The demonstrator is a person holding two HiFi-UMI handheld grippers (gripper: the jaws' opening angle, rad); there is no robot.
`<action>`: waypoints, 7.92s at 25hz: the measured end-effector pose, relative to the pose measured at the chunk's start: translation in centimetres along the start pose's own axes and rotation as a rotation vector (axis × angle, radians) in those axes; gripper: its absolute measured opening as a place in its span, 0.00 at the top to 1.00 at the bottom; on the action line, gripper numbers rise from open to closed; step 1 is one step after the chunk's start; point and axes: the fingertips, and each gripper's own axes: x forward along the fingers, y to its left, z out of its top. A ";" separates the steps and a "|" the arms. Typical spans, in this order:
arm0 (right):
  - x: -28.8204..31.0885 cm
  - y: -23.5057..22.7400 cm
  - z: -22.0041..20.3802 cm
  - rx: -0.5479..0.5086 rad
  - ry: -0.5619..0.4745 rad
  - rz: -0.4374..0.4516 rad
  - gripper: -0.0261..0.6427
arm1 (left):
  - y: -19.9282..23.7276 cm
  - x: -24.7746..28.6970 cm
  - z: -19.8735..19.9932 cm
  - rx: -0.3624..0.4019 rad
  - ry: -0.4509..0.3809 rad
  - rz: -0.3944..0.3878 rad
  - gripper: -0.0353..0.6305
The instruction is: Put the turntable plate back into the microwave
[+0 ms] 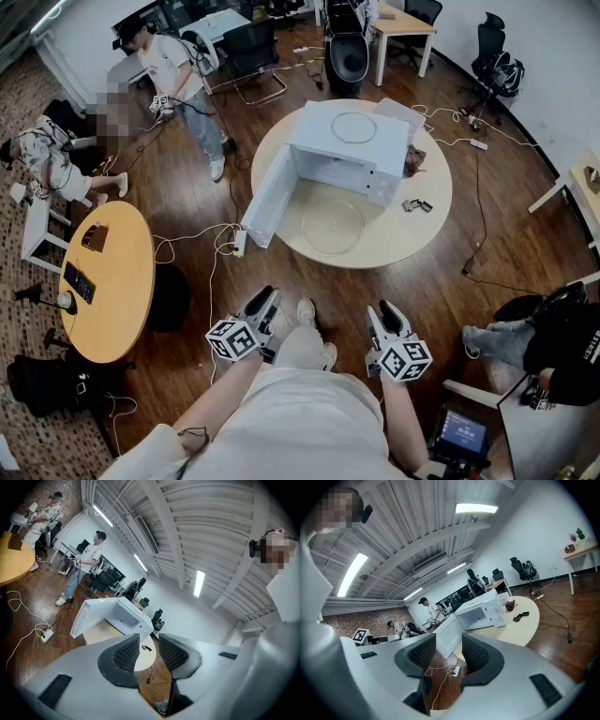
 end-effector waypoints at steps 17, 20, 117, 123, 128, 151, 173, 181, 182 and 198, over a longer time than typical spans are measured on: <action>7.5 -3.8 4.4 0.009 0.018 -0.063 0.70 | 3.5 9.3 4.2 0.055 0.047 -0.017 0.78; 9.8 -4.0 5.8 0.000 0.012 -0.062 0.70 | 4.4 11.3 5.4 0.068 0.059 -0.016 0.78; 34.4 -27.4 0.7 -0.071 0.591 0.099 0.70 | 18.4 34.4 -1.5 0.083 0.304 0.392 0.78; 33.4 -27.9 -1.7 -0.033 0.592 0.007 0.70 | 21.9 33.3 -5.5 0.041 0.419 0.385 0.78; 33.0 -28.5 -4.5 0.034 0.589 -0.052 0.70 | 24.7 33.3 -7.1 0.018 0.497 0.382 0.78; 35.5 -29.4 -16.1 0.190 0.721 -0.131 0.70 | 33.1 35.4 -10.6 0.150 0.762 0.344 0.78; 34.8 -29.7 -17.3 0.509 0.594 -0.163 0.88 | 33.5 35.0 -12.9 0.101 0.818 0.259 0.78; 34.3 -29.2 -17.1 0.716 0.499 -0.099 0.92 | 33.7 35.0 -12.7 -0.047 0.754 0.269 0.78; 34.3 -29.1 -17.2 0.723 0.502 -0.094 0.92 | 33.7 34.9 -12.8 -0.064 0.747 0.267 0.78; 33.1 -27.4 -16.4 0.873 0.462 -0.041 0.92 | 33.0 33.4 -13.3 -0.414 0.548 0.244 0.78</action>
